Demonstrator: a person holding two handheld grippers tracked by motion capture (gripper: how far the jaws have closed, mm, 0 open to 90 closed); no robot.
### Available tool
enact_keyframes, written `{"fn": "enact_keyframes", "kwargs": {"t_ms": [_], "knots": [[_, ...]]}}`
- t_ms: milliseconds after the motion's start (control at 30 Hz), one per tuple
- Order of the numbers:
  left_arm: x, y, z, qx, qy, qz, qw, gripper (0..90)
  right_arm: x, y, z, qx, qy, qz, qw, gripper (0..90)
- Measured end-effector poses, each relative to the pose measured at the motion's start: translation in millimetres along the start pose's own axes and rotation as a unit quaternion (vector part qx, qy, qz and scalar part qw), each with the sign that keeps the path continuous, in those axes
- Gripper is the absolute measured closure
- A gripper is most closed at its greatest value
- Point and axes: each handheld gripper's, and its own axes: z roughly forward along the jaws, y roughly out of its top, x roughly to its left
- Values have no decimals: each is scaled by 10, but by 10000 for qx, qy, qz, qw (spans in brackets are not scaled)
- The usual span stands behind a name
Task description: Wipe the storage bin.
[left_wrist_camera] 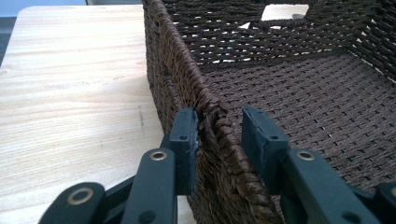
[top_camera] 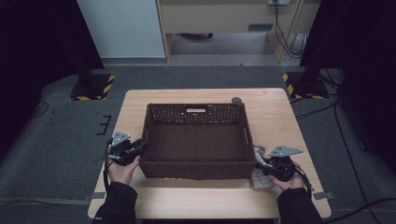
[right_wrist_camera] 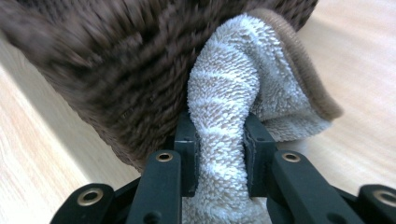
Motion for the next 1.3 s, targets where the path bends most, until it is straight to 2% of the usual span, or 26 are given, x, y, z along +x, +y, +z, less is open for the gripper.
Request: {"fn": "enact_keyframes", "kwargs": {"t_ms": [67, 133, 200, 233, 267, 300, 400, 433, 600, 633, 733, 833, 900, 933, 1033, 1100, 1167, 1200, 1300], "knots": [[5, 10, 13, -3, 19, 7, 10000, 652, -1, 19, -39, -82, -10, 13, 10000, 726], [8, 20, 26, -7, 46, 16, 10000, 652, -1, 63, -144, -428, -76, 39, 9990, 727], [14, 26, 37, -13, 49, 12, 10000, 651, 3, 105, -269, -853, -55, 55, 9963, 727], [18, 29, 40, -13, 49, 11, 10000, 651, 9, 119, -318, -992, -41, 30, 9951, 727], [21, 30, 43, -13, 42, -3, 10000, 650, 21, 122, -345, -1016, -6, -45, 9948, 727], [22, 29, 44, -18, 38, -10, 10000, 650, 21, 122, -345, -1016, -6, -45, 9948, 727], [23, 29, 45, -23, 32, -11, 10000, 650, 36, 61, -223, -585, 56, -79, 9982, 726], [23, 29, 45, -23, 31, -11, 10000, 650, 36, 61, -223, -585, 56, -79, 9982, 726], [25, 29, 43, -11, 31, -11, 10000, 648, 51, -11, -92, -208, 96, -99, 9997, 726], [24, 29, 43, -12, 35, -6, 10000, 647, 55, -45, -42, -13, 76, -68, 9999, 726], [24, 27, 42, -15, 45, 5, 10000, 644, 63, -68, -22, 129, 53, -101, 9999, 726], [27, 23, 43, -35, 41, -4, 10000, 639, 68, -23, -119, -124, 4, -98, 9999, 726], [25, 23, 42, -30, 45, 8, 10000, 638, 82, 10, -224, -410, -6, -67, 9991, 726], [24, 22, 41, -32, 50, 14, 10000, 638, 101, 26, -318, -675, -4, -77, 9977, 727], [23, 22, 41, -27, 49, 20, 10000, 638, 128, 16, -381, -779, 25, -76, 9969, 726], [22, 22, 41, -27, 53, 23, 10000, 638, 155, -11, -396, -753, 50, -109, 9971, 727], [20, 23, 40, -24, 58, 28, 10000, 637, 179, -53, -348, -576, 81, -157, 9982, 727], [21, 24, 40, -21, 54, 24, 10000, 637, 179, -53, -348, -576, 81, -157, 9982, 727], [23, 23, 42, -21, 47, 10, 10000, 634, 185, -93, -255, -269, 100, -130, 9995, 726]]}}
